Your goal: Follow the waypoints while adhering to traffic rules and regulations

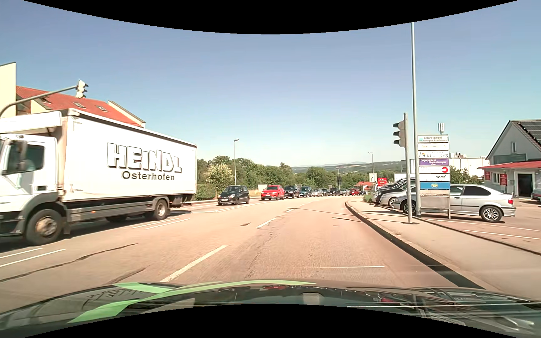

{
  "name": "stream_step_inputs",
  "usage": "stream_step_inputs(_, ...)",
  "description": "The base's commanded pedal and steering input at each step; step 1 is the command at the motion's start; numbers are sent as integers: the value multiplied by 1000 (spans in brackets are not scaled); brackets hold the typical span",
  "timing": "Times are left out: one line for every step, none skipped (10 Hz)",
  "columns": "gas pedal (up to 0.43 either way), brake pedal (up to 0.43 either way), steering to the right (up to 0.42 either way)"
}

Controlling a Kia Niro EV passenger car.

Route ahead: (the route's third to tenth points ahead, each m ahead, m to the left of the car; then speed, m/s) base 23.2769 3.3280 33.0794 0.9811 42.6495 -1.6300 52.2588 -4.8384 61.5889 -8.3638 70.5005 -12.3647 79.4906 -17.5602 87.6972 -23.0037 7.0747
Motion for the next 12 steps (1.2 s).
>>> stream_step_inputs(138, 0, 64)
stream_step_inputs(138, 0, 53)
stream_step_inputs(138, 0, 49)
stream_step_inputs(138, 0, 49)
stream_step_inputs(138, 0, 49)
stream_step_inputs(138, 0, 49)
stream_step_inputs(138, 0, 49)
stream_step_inputs(138, 0, 49)
stream_step_inputs(138, 0, 48)
stream_step_inputs(130, 0, 46)
stream_step_inputs(98, 0, 46)
stream_step_inputs(87, 0, 41)
